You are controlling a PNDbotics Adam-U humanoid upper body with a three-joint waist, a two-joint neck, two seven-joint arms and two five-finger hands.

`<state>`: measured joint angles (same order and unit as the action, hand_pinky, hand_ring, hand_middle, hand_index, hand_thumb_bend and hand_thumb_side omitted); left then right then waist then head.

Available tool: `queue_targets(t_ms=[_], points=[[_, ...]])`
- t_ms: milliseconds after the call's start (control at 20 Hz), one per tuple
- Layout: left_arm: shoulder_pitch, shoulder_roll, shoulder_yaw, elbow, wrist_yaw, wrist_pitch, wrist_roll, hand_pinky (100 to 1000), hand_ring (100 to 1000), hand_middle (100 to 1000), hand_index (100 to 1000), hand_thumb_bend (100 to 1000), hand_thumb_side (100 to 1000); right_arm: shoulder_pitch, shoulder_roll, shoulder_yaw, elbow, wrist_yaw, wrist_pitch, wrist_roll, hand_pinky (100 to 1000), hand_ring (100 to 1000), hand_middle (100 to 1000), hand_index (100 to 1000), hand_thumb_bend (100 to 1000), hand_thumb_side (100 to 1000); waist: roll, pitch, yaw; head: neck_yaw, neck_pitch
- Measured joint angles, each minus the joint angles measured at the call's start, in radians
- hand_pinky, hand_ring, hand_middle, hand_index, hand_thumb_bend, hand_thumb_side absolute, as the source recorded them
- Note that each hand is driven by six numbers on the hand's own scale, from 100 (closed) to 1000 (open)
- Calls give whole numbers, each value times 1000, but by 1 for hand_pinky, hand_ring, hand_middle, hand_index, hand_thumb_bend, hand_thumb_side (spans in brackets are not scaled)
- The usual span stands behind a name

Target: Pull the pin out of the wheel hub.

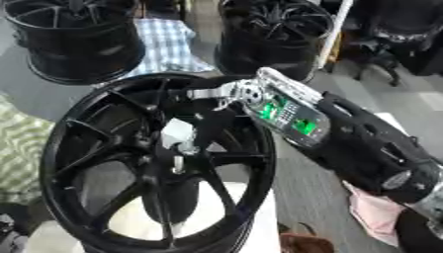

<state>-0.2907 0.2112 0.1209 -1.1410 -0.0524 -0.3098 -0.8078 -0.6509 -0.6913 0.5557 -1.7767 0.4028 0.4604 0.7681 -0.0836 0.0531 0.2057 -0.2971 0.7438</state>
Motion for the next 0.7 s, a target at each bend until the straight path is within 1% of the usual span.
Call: queue_targets(t_ms=[250, 400, 700], points=[[-1, 0, -1, 0, 0, 1, -1, 597, 100, 584, 739, 100, 920, 0, 27, 11, 34, 71, -46, 46, 890, 924, 939, 983, 382, 450, 0, 0, 1, -1, 0], [-1, 0, -2, 0, -1, 1, -1, 597, 100, 584, 739, 100, 920, 0, 42, 17, 46, 115, -73, 73, 874, 906, 925, 976, 374, 449, 0, 0, 3, -1, 0], [-2, 0, -6, 0, -1, 1, -1, 596, 100, 585, 739, 100, 920, 10, 71, 24, 64, 205, -106, 106, 829, 857, 866, 949, 358, 449, 0, 1, 3, -1, 0]])
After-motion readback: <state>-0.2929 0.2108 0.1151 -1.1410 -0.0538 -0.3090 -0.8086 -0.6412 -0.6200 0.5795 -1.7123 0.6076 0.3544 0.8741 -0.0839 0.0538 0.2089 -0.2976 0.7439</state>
